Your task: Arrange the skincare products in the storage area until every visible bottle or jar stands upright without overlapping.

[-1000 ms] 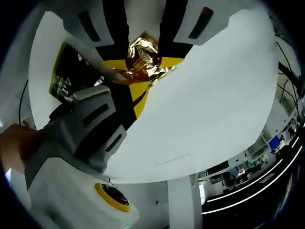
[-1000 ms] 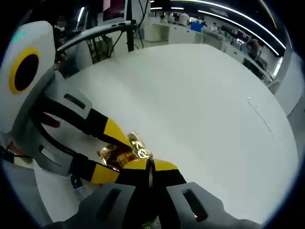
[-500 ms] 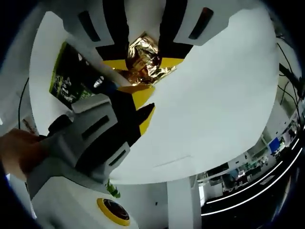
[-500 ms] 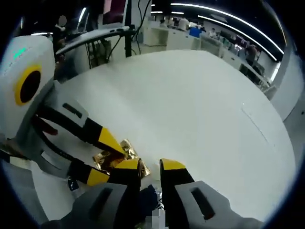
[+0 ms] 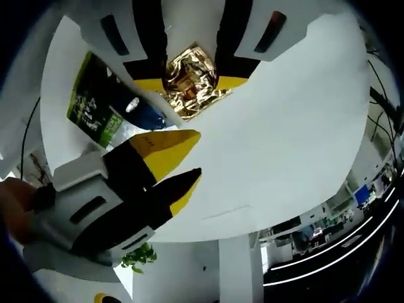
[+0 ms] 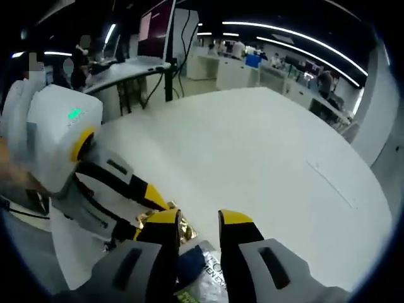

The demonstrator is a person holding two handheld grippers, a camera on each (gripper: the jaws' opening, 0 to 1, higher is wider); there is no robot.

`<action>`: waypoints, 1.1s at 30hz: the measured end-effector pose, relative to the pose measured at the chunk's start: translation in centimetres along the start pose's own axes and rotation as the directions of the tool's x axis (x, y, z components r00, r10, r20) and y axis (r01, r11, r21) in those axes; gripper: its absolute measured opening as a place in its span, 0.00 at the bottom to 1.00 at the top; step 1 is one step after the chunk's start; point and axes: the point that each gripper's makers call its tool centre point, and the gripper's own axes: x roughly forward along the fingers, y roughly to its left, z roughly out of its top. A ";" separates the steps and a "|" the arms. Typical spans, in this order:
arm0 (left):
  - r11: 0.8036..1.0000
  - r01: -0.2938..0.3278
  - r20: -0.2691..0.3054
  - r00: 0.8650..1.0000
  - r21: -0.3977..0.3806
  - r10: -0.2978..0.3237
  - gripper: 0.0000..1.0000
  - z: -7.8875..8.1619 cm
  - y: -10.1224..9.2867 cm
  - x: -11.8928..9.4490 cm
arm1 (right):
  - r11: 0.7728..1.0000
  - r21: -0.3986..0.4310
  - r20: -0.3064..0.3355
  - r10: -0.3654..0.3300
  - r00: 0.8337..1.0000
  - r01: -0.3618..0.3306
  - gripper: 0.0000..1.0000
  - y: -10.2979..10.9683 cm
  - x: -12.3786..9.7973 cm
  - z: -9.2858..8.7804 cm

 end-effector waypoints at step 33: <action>0.992 -0.017 0.071 0.997 -0.125 0.026 0.65 0.8 -4.0 -8.5 | 0.993 -0.109 0.282 -0.007 0.959 0.039 0.84 4.6 -16.0 -1.7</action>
